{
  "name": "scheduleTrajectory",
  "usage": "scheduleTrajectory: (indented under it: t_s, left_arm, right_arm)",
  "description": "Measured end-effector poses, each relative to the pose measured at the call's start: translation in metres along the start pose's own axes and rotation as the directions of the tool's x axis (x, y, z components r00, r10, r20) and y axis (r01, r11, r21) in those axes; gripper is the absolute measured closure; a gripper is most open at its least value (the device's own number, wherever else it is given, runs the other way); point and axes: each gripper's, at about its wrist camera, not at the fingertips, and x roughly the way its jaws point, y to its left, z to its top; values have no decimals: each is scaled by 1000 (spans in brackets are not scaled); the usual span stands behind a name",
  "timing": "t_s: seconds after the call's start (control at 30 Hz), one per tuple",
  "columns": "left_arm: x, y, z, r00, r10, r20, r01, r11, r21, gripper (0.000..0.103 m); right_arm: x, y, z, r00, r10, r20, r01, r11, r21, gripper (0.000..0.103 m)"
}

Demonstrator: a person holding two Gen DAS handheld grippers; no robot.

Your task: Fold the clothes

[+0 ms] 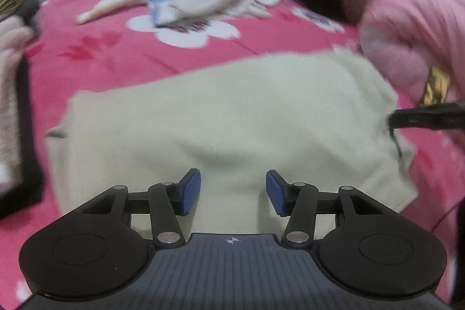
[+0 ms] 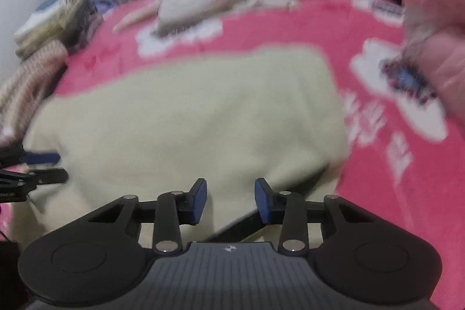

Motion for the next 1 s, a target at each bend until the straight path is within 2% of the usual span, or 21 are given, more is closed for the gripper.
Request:
scheduleTrajectory:
  t_s: [0.07,0.13,0.17,0.23,0.27,0.3,0.37,0.47,0.57,0.63,0.7,0.8,0.93,1.0]
  left_arm:
    - [-13,14,-3,1000,1,-5,-1,998,-65,53]
    - [-25,29,-8,1000,-4,-12,3,990,-140,53]
    - [-31,36,-11,1000,-7,-11,5,984,-180,53]
    - [-46,51,-17,1000,5,-7,-6,966,-258,52]
    - [-54,59,-20,1000,16,-4,-16,955,-297,51]
    - [-61,67,-22,1000,27,-3,-26,942,-336,51]
    - [-74,83,-27,999,35,-2,-33,915,-403,46]
    - [-78,97,-37,999,13,-35,-27,889,-457,42]
    - [-71,99,-45,998,-13,-65,-19,886,-463,40]
    - [-61,98,-47,996,-35,-82,-8,883,-470,40]
    - [-54,101,-51,995,-64,-80,15,867,-499,40]
    - [-47,107,-55,990,-125,-61,71,829,-555,38]
    - [-43,113,-61,970,-229,-81,141,802,-581,38]
    - [-40,112,-62,961,-260,-93,158,795,-586,37]
  right_arm:
    - [-28,14,5,994,89,60,-87,995,-41,62]
    - [-27,36,-2,985,168,30,-164,980,-112,57]
    - [-15,45,-11,985,172,-20,-173,973,-154,54]
    - [27,58,-39,984,88,-152,-124,962,-243,50]
    - [37,63,-53,989,66,-135,-104,947,-304,44]
    - [35,68,-57,992,63,-109,-98,932,-349,42]
    - [27,72,-44,990,51,-131,-94,936,-339,45]
    - [5,80,-28,989,128,-71,-144,936,-320,44]
    - [-6,90,-13,965,261,-26,-255,916,-310,40]
    - [2,101,-4,944,331,-15,-320,897,-305,37]
    - [22,117,3,928,370,-40,-363,879,-310,37]
    - [47,141,1,896,428,-119,-441,828,-347,36]
    - [66,169,-6,877,454,-157,-475,768,-429,28]
    - [72,181,-11,869,467,-163,-488,754,-439,25]
